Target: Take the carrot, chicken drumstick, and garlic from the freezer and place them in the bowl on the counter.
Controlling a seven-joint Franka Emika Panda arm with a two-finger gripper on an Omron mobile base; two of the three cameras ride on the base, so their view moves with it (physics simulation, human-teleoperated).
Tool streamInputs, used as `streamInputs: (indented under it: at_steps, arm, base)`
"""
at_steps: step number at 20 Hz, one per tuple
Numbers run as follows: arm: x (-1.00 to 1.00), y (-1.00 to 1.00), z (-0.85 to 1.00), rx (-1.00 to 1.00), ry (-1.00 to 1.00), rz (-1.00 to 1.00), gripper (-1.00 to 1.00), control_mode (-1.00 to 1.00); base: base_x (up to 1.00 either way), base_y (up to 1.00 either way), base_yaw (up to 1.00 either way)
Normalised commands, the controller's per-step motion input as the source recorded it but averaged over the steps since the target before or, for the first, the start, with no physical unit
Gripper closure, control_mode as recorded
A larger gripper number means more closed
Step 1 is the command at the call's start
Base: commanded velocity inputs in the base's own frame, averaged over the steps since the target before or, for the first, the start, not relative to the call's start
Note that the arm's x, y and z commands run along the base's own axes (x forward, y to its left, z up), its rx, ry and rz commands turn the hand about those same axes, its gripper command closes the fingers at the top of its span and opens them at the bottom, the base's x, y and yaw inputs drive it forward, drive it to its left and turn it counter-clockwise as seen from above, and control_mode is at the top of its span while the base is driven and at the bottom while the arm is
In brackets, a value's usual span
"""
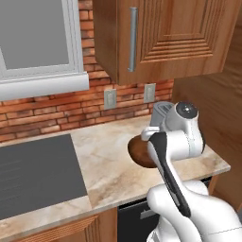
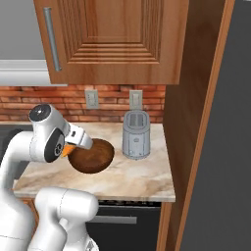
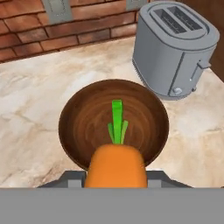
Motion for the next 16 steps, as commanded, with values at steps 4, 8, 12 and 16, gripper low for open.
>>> streamInputs:
  at_steps: [4, 8, 12, 16]
  arm:
    - [0.52, 0.0, -0.5, -0.06, 0.0, -0.01, 1.0, -1.0]
    - [0.39, 0.0, -0.48, -0.07, 0.0, -0.01, 1.0, -1.0]
    - [0.37, 0.0, -0.36, -0.08, 0.0, -0.01, 1.0, -1.0]
    - [0.5, 0.0, -0.17, -0.07, 0.0, -0.02, 1.0, -1.0]
  base:
    - [0.0, 0.0, 0.0]
    - [0.0, 0.0, 0.0]
    - [0.0, 0.0, 0.0]
    - [0.0, 0.0, 0.0]
